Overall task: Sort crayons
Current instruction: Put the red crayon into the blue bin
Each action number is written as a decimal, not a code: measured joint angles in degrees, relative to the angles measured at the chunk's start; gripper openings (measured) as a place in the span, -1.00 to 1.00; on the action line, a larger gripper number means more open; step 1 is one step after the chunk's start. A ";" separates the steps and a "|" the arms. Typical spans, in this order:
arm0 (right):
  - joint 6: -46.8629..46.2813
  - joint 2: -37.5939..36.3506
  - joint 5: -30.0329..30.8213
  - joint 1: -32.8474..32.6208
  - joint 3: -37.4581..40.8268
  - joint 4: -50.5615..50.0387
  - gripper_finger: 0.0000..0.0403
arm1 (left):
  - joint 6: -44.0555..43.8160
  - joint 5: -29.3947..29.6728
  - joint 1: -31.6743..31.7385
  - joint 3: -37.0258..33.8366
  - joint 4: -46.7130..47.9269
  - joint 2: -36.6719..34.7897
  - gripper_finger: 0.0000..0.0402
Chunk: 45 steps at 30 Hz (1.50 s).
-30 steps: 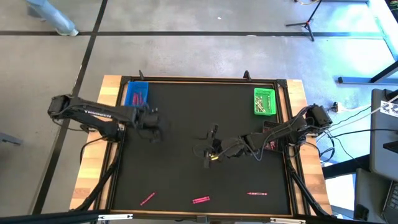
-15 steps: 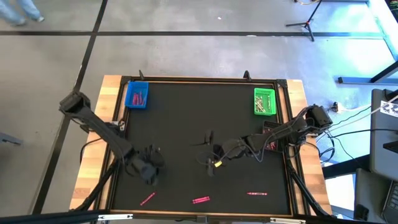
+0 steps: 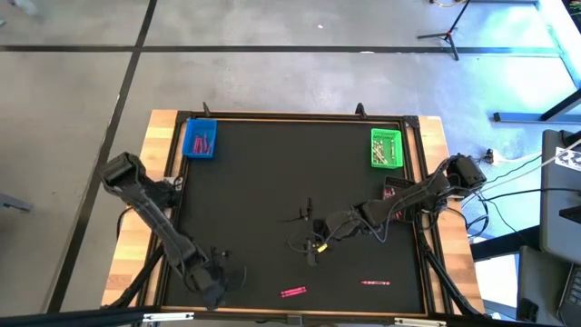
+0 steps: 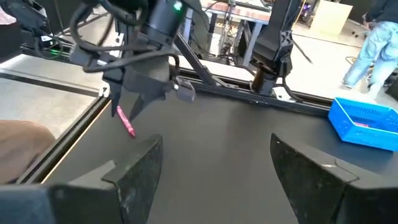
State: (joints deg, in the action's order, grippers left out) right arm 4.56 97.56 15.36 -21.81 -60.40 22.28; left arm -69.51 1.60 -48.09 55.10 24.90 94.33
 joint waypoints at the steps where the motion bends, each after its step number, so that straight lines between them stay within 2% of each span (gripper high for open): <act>1: 0.01 0.00 -0.02 -0.02 0.00 -0.02 0.47 | -1.31 0.35 -0.70 1.59 1.71 0.73 -0.40; 5: 0.02 0.00 0.02 0.08 0.00 -0.02 0.47 | -6.38 0.36 -3.54 5.17 7.60 4.42 -0.40; 9: 0.02 0.00 0.02 0.08 0.00 0.04 0.47 | -10.30 -3.08 -5.14 5.28 7.73 8.18 -0.40; 18: 0.02 0.00 0.06 0.08 0.00 0.18 0.47 | -10.80 -2.39 -5.38 5.56 7.53 10.05 -0.41; 21: 0.02 0.00 0.09 0.08 0.00 0.19 0.47 | -9.63 -2.20 -5.38 5.54 7.69 10.09 -0.49; 28: 0.02 0.00 0.12 0.08 0.00 0.16 0.47 | -8.34 -1.94 -5.49 5.37 7.89 9.85 -0.85; 32: 0.02 0.01 0.13 0.08 0.00 0.16 0.47 | -7.94 0.40 -5.76 5.24 8.54 8.87 -0.97; 39: 0.02 0.02 0.17 0.08 0.00 0.18 0.47 | -6.99 3.10 -5.73 5.22 10.03 4.75 -0.95; 42: 0.02 0.02 0.17 0.08 0.00 0.20 0.47 | -6.42 6.67 -5.36 5.22 12.32 1.64 -0.95; 45: 0.02 0.02 0.19 0.08 0.00 0.20 0.47 | -4.98 13.12 -4.85 5.23 15.36 -1.31 -0.95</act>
State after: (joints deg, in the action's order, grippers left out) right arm 4.58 97.58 15.55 -21.74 -60.40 22.48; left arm -74.49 14.72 -52.95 60.33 40.26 93.02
